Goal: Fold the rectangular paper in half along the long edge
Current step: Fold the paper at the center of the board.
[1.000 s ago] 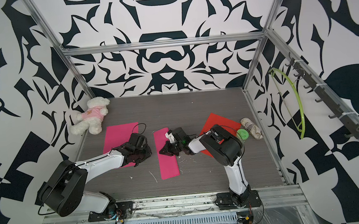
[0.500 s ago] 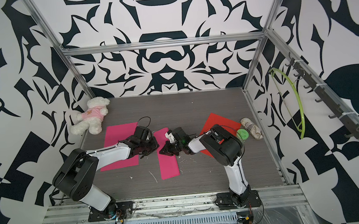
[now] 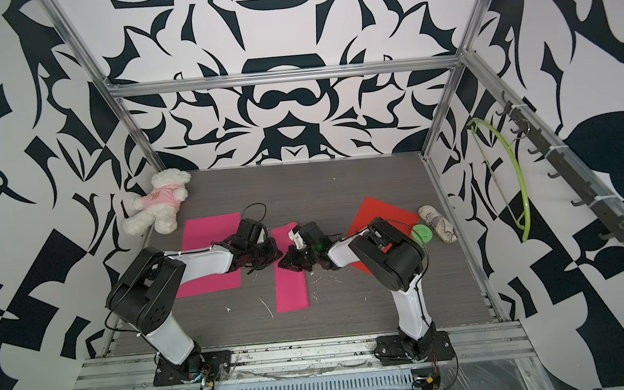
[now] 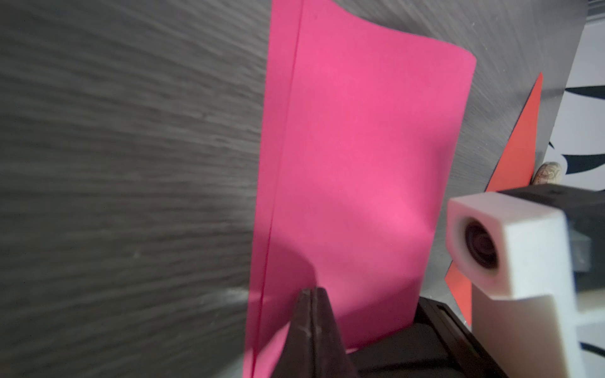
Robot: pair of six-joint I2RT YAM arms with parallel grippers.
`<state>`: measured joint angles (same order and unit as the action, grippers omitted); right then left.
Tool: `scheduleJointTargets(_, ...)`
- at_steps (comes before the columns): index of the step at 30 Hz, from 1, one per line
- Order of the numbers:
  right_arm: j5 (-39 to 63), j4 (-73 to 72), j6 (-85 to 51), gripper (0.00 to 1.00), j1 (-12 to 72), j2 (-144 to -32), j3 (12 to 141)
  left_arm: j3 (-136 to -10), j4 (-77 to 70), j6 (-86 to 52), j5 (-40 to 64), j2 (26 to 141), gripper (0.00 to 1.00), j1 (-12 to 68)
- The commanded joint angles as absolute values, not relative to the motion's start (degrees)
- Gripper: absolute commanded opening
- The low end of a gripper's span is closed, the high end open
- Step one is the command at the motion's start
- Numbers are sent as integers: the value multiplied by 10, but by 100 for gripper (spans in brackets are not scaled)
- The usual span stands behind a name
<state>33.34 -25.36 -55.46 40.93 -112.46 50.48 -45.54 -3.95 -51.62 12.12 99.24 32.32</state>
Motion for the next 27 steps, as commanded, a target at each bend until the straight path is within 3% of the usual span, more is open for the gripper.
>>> scheduleJointTargets(1,289,-223,-553,0,410,-1087,492,-425,58,-480,91,1046,0,313)
scheduleJointTargets(16,187,-141,-562,0,367,-981,404,-409,43,-468,91,1070,0,296)
scheduleJointTargets(26,200,-197,-529,0,353,-915,367,-409,39,-474,97,1073,0,296)
scheduleJointTargets(27,200,-209,-528,6,352,-910,362,-410,39,-475,98,1073,0,296)
